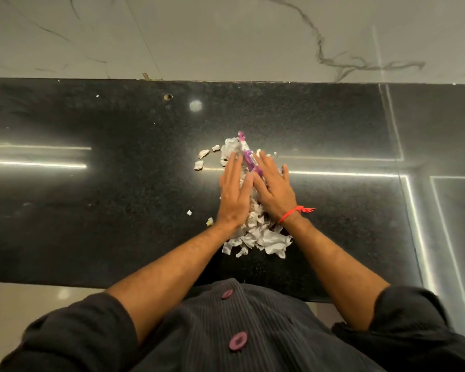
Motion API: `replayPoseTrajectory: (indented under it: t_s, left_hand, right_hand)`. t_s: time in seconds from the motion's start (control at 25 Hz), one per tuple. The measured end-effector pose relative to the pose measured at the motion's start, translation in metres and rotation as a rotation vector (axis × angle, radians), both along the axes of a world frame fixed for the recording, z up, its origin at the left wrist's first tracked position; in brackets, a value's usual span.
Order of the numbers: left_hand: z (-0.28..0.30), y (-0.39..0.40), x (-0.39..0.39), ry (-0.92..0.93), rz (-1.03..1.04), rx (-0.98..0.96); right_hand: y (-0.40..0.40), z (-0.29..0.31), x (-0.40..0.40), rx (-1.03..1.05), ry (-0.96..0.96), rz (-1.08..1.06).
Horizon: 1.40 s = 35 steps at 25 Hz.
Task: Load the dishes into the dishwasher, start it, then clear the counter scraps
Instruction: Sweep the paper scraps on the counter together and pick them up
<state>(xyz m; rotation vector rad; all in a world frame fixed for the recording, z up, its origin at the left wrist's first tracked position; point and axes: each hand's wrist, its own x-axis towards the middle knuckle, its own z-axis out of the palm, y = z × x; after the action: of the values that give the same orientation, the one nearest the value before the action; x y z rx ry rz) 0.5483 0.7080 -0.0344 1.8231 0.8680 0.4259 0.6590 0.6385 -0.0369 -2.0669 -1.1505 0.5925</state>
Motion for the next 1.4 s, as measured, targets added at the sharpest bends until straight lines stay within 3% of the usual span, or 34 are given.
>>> replayPoseTrajectory:
  t_s: [0.16, 0.48, 0.64, 0.92, 1.16, 1.4]
  left_hand:
    - [0.016, -0.008, 0.025, -0.245, 0.141, -0.333]
    - [0.077, -0.001, 0.036, -0.551, 0.406, -0.551]
    - [0.101, 0.005, 0.026, -0.7, 0.611, -0.618]
    - [0.117, 0.009, -0.054, -0.739, 0.9, -0.702]
    - [0.118, 0.01, -0.149, -0.9, 0.975, -0.668]
    - [0.102, 0.005, -0.259, -1.031, 1.079, -0.719]
  right_hand:
    - [0.018, 0.002, -0.011, 0.078, 0.261, -0.072]
    - [0.042, 0.068, -0.025, 0.521, 0.851, -0.397]
    - [0.053, 0.082, -0.043, 0.588, 0.759, -0.332]
    - [0.063, 0.099, -0.117, 0.625, 0.679, -0.114]
    - [0.077, 0.097, -0.206, 0.554, 0.553, 0.207]
    - [0.071, 0.085, -0.321, 0.527, 0.604, 0.236]
